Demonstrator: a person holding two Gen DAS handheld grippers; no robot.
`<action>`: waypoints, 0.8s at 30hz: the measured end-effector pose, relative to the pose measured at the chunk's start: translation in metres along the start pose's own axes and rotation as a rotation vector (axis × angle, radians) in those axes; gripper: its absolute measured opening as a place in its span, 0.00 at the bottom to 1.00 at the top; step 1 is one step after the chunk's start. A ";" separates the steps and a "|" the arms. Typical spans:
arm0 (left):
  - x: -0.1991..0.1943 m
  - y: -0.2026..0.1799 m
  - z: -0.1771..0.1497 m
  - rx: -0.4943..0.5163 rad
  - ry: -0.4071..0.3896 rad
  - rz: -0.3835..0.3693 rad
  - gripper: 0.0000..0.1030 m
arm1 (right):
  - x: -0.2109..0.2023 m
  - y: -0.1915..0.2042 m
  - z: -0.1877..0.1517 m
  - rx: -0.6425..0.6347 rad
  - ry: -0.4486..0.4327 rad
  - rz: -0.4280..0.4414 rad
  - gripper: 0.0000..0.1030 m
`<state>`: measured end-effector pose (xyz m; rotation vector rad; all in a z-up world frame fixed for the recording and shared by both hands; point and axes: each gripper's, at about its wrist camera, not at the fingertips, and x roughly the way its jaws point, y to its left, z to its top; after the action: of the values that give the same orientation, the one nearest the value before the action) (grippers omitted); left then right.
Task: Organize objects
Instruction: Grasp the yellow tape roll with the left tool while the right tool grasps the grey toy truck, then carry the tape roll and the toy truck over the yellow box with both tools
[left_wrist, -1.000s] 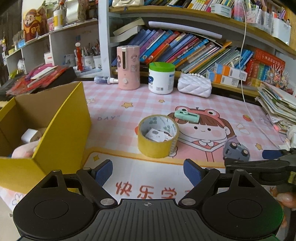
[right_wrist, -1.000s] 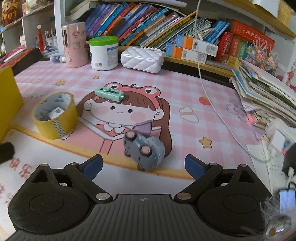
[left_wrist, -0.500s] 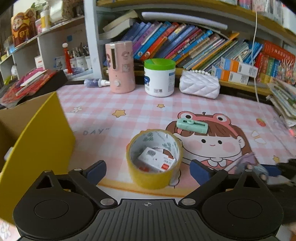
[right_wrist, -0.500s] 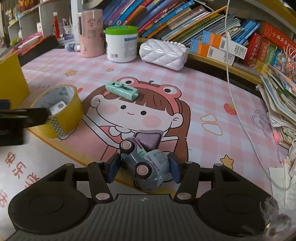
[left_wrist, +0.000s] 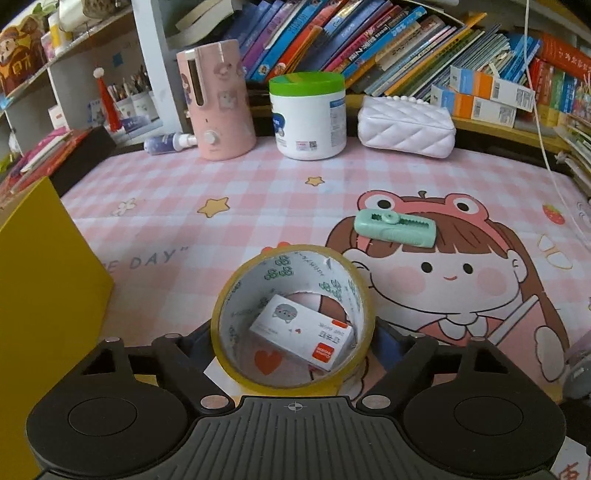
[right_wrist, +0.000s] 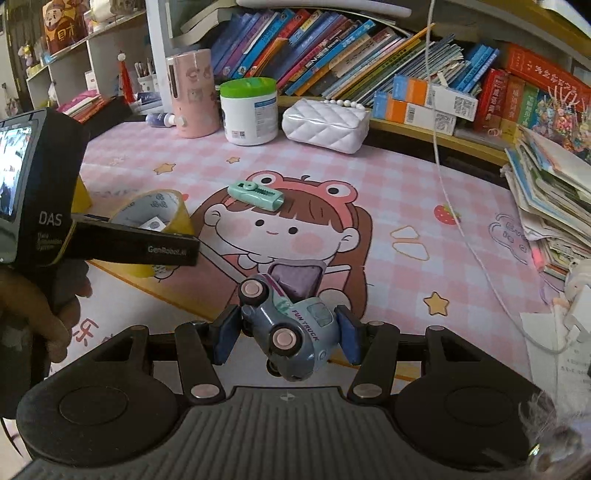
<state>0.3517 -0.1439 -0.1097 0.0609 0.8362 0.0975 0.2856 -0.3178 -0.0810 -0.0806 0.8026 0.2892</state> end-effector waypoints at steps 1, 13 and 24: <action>-0.003 0.000 0.000 0.001 -0.001 -0.012 0.82 | -0.001 -0.001 0.000 0.005 0.001 -0.003 0.51; -0.108 0.021 -0.009 -0.077 -0.227 -0.123 0.82 | -0.006 0.007 -0.007 0.052 0.024 -0.017 0.51; -0.151 0.052 -0.060 -0.111 -0.213 -0.156 0.82 | -0.032 0.046 -0.021 0.027 0.004 -0.017 0.51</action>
<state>0.2037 -0.1076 -0.0338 -0.0974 0.6193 -0.0099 0.2370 -0.2851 -0.0713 -0.0630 0.8088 0.2623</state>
